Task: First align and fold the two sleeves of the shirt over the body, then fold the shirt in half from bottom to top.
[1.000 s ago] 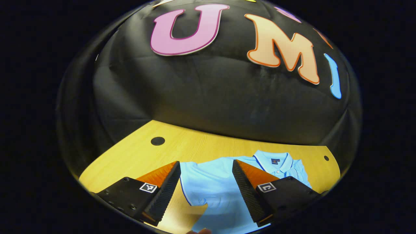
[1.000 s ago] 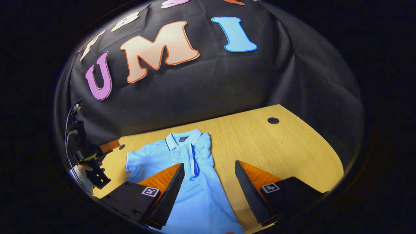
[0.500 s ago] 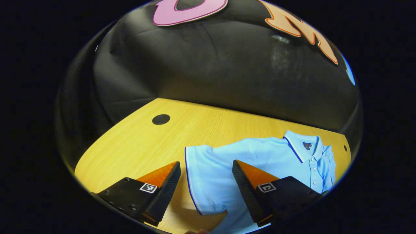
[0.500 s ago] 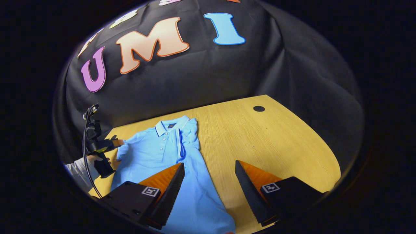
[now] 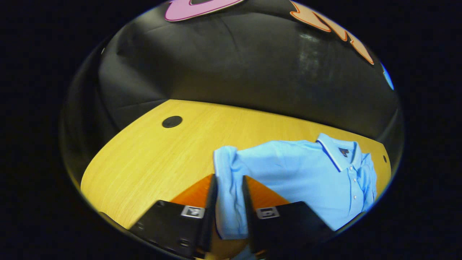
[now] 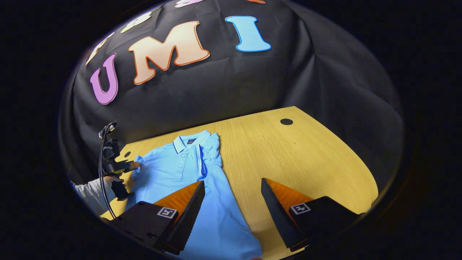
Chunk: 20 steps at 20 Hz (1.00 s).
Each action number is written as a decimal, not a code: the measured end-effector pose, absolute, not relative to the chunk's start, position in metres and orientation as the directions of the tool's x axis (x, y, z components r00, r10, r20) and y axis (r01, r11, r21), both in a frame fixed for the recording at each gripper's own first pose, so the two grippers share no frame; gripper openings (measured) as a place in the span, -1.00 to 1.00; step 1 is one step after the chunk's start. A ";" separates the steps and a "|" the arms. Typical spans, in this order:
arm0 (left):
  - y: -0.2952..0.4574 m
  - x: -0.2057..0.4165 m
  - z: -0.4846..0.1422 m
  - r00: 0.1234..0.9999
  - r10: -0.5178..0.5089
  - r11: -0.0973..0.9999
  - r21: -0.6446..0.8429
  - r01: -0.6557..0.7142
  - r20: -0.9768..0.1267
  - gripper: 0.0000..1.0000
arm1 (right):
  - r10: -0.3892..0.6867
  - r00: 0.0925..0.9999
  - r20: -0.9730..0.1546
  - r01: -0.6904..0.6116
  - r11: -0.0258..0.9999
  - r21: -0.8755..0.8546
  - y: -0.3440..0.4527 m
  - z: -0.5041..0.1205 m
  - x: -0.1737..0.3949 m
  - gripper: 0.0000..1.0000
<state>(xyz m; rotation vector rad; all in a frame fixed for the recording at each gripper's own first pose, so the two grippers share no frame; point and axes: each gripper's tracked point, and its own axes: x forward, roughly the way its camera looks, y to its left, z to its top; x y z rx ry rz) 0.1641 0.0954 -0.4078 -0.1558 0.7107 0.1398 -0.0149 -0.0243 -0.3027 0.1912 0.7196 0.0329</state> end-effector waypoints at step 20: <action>-0.054 0.162 -0.355 0.783 -0.103 0.988 -0.153 0.009 -0.614 -1.00 | 0.101 0.783 -0.614 0.043 0.976 0.215 -0.061 -0.285 -0.041 0.95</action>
